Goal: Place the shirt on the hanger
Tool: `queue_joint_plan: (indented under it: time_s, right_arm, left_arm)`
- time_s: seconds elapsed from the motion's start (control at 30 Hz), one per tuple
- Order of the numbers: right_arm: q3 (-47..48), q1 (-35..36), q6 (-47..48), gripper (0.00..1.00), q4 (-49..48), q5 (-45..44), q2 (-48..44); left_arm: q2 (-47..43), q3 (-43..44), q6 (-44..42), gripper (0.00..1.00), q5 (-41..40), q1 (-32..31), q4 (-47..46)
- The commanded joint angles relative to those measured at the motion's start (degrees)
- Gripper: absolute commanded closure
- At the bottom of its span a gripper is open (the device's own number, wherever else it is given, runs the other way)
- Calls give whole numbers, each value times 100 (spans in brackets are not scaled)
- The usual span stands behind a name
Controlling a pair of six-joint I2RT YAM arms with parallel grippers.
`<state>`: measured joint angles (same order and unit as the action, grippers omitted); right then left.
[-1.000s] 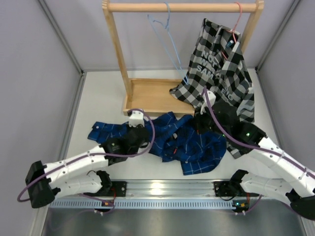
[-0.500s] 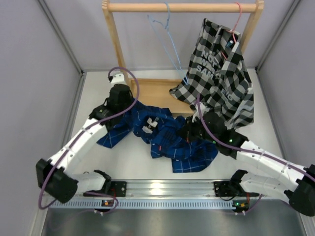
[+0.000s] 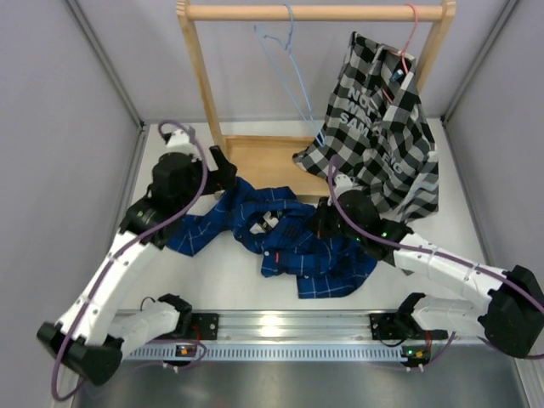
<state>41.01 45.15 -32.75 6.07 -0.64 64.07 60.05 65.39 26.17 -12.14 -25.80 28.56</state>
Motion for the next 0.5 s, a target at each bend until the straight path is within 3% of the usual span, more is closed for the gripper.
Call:
queue_joint_plan:
  time_s: [0.0,0.1,0.33,0.47]
  right_arm:
    - [529,-260,259,100,-264,274,184]
    - [714,-462,453,98,-18,582,246]
    - [926,-841,735,99,281,1162,237]
    - [944,-858,858,99,334,1435,220]
  left_arm:
    - [-590,-638,248,4,570,-152,-157]
    - [-714,-1193,283,9,643,-721,-428]
    - [-679,-2512,354,14,-296,-2077,-1632]
    - [-530,-2662,362,26,-2181,-2315,-1704]
